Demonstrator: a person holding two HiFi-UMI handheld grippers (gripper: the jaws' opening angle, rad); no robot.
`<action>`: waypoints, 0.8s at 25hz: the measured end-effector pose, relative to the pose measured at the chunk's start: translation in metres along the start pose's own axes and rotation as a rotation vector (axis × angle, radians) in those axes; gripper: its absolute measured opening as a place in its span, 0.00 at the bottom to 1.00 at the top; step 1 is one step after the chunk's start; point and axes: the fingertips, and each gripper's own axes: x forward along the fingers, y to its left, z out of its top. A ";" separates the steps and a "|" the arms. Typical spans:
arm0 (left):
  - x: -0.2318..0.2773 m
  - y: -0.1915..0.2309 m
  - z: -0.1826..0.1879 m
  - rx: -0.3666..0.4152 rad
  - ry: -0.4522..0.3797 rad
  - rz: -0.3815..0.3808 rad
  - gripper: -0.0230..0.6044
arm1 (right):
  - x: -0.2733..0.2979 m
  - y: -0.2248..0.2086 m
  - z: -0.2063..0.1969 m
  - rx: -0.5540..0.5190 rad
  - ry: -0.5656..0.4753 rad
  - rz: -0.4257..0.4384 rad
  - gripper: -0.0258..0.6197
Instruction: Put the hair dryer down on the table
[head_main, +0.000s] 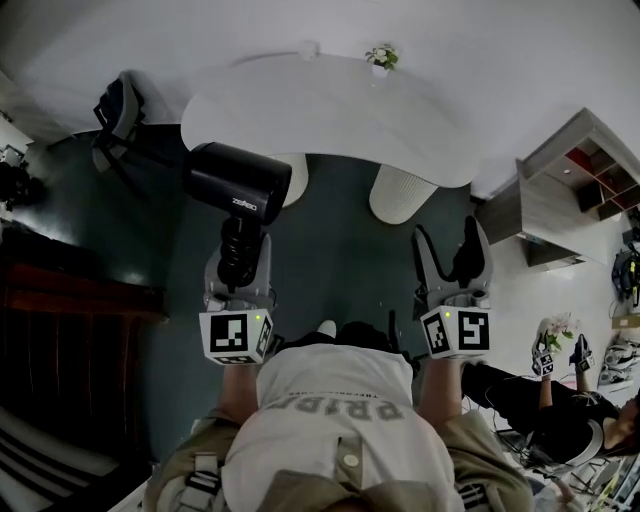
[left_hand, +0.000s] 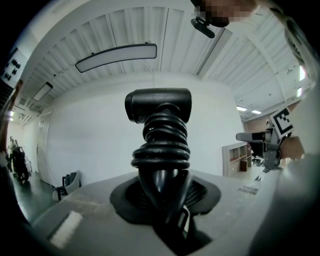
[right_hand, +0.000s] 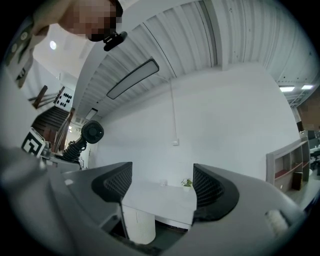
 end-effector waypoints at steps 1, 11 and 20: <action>0.000 0.001 -0.006 -0.001 0.001 -0.004 0.27 | -0.002 0.000 -0.005 0.000 0.001 -0.007 0.61; 0.028 0.011 -0.023 -0.017 0.002 -0.021 0.27 | 0.026 -0.010 -0.023 -0.010 0.018 -0.034 0.61; 0.047 0.017 -0.036 -0.007 -0.029 -0.005 0.27 | 0.050 -0.012 -0.036 -0.042 -0.004 -0.014 0.61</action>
